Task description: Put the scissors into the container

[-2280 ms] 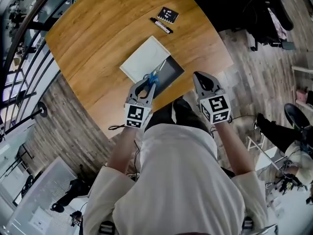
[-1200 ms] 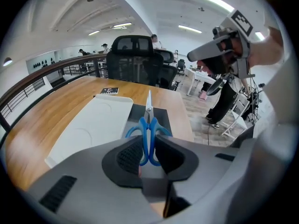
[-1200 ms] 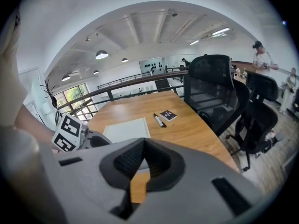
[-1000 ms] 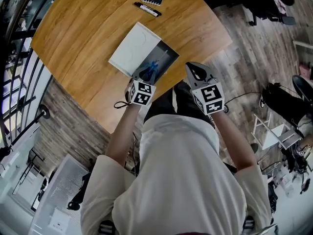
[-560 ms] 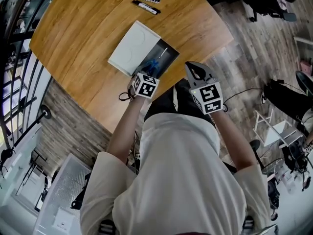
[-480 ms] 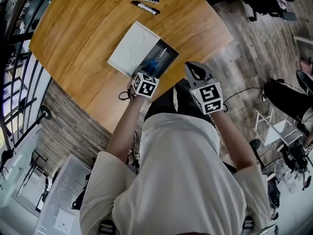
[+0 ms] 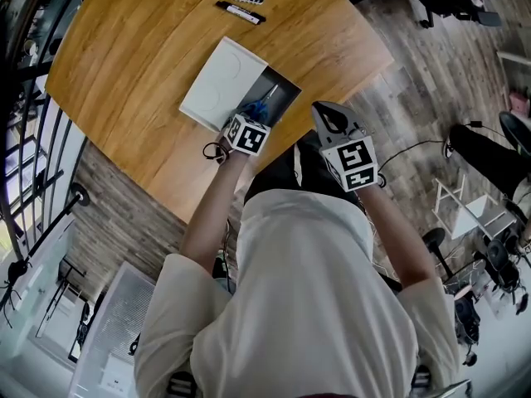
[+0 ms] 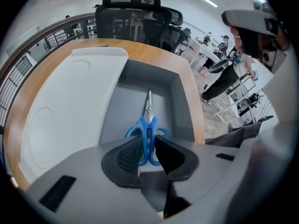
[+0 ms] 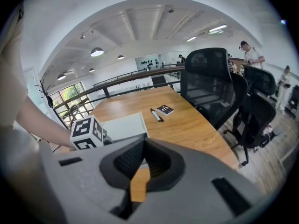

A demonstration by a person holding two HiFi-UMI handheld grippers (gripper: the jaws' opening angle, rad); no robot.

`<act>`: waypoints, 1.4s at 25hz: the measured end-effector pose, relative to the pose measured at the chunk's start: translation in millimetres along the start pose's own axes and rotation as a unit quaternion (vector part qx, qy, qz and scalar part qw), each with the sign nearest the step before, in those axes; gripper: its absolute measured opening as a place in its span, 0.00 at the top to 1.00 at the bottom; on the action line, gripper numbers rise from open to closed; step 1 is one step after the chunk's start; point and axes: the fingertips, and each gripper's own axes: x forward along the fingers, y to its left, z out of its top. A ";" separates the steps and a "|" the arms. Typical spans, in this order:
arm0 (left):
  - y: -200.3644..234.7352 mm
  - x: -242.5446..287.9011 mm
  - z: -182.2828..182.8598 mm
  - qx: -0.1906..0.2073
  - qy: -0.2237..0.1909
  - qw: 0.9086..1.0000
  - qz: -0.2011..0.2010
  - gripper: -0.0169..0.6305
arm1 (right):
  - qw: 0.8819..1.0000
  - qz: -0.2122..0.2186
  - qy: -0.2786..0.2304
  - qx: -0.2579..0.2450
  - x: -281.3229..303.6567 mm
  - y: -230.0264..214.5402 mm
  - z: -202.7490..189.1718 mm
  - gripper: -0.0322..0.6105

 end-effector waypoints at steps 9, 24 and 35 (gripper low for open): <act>-5.5 1.5 -2.4 0.000 0.016 1.000 -0.014 0.84 | 1.000 -0.001 -0.001 0.000 -1.3 -3.3 0.8 0.95; -7.4 -43.3 8.6 -0.028 -0.048 0.998 0.003 0.83 | 0.999 0.014 -0.021 -0.033 -15.0 13.4 15.5 0.95; -3.3 -131.5 41.6 -0.057 -0.156 0.985 0.039 0.92 | 0.994 0.021 -0.057 -0.094 -41.2 24.5 63.6 0.95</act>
